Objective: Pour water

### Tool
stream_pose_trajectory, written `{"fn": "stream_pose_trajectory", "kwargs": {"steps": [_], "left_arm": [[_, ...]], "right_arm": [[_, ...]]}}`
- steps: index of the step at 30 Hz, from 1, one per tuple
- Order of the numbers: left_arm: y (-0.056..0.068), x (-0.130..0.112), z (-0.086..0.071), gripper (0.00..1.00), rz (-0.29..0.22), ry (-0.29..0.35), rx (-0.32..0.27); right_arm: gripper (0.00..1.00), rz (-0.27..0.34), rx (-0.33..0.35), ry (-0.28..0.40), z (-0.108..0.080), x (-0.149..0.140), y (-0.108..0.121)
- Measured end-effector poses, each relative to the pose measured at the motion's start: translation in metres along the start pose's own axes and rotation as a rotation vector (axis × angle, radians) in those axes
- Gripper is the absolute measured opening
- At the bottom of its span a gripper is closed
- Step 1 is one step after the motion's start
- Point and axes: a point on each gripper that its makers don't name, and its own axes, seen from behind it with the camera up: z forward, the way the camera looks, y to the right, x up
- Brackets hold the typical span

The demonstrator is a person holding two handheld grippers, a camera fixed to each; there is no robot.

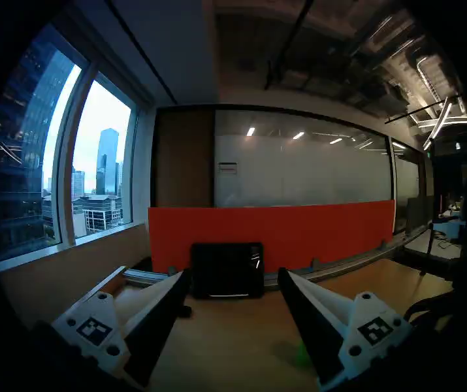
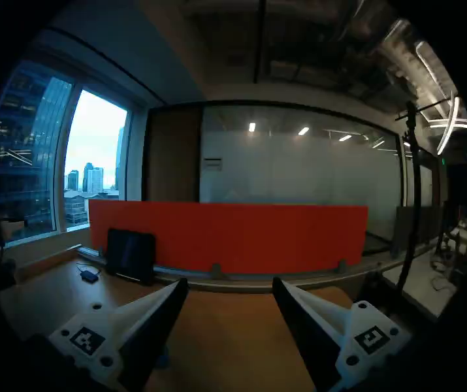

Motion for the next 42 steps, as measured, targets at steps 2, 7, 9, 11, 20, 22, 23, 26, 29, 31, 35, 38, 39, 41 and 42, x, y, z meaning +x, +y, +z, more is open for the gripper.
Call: {"fn": "stream_pose_trajectory", "kwargs": {"steps": [2, 7, 9, 11, 20, 22, 23, 26, 29, 31, 35, 38, 39, 41, 42], "left_arm": [[0.004, 0.001, 0.0, 0.98, -0.005, -0.002, -0.015], [0.012, 0.001, 0.0, 0.98, -0.025, -0.012, -0.06], [0.013, 0.002, 0.001, 0.98, -0.032, -0.013, -0.076], [0.016, 0.004, 0.001, 0.98, -0.036, -0.012, -0.1], [0.042, 0.006, 0.004, 0.98, -0.008, -0.003, -0.225], [0.05, 0.004, 0.005, 0.98, 0.002, -0.007, -0.259], [0.054, 0.003, 0.006, 0.98, 0.007, -0.01, -0.276], [0.062, 0.001, 0.007, 0.98, 0.025, -0.015, -0.31], [0.066, -0.003, 0.009, 0.98, 0.041, -0.02, -0.323], [0.068, -0.007, 0.011, 0.98, 0.048, -0.025, -0.332], [0.071, -0.013, 0.015, 0.98, 0.055, -0.034, -0.355], [0.073, -0.017, 0.018, 0.98, 0.06, -0.043, -0.373], [0.074, -0.018, 0.018, 0.98, 0.061, -0.046, -0.379], [0.075, -0.023, 0.019, 0.98, 0.066, -0.056, -0.393], [0.075, -0.025, 0.02, 0.98, 0.07, -0.06, -0.4]], "right_arm": [[1.0, 0.003, 0.01, -0.005, 0.0, -0.002, -0.001], [1.0, -0.015, 0.038, -0.019, 0.002, -0.007, -0.003], [1.0, -0.027, 0.051, -0.023, 0.002, -0.008, -0.005], [1.0, -0.037, 0.079, -0.024, 0.002, -0.009, -0.009], [1.0, -0.018, 0.258, -0.017, -0.007, -0.001, -0.039], [1.0, -0.028, 0.306, -0.012, -0.011, -0.001, -0.048], [1.0, -0.037, 0.331, -0.01, -0.014, -0.001, -0.052], [1.0, -0.062, 0.373, -0.005, -0.016, -0.001, -0.059], [1.0, -0.073, 0.399, -0.003, -0.016, -0.001, -0.063], [1.0, -0.073, 0.414, -0.009, -0.016, -0.003, -0.066], [1.0, -0.074, 0.447, -0.026, -0.015, -0.007, -0.072], [1.0, -0.08, 0.473, -0.037, -0.014, -0.01, -0.077], [1.0, -0.082, 0.481, -0.041, -0.013, -0.012, -0.079], [1.0, -0.084, 0.498, -0.054, -0.012, -0.015, -0.082], [1.0, -0.085, 0.506, -0.06, -0.011, -0.017, -0.083]]}}
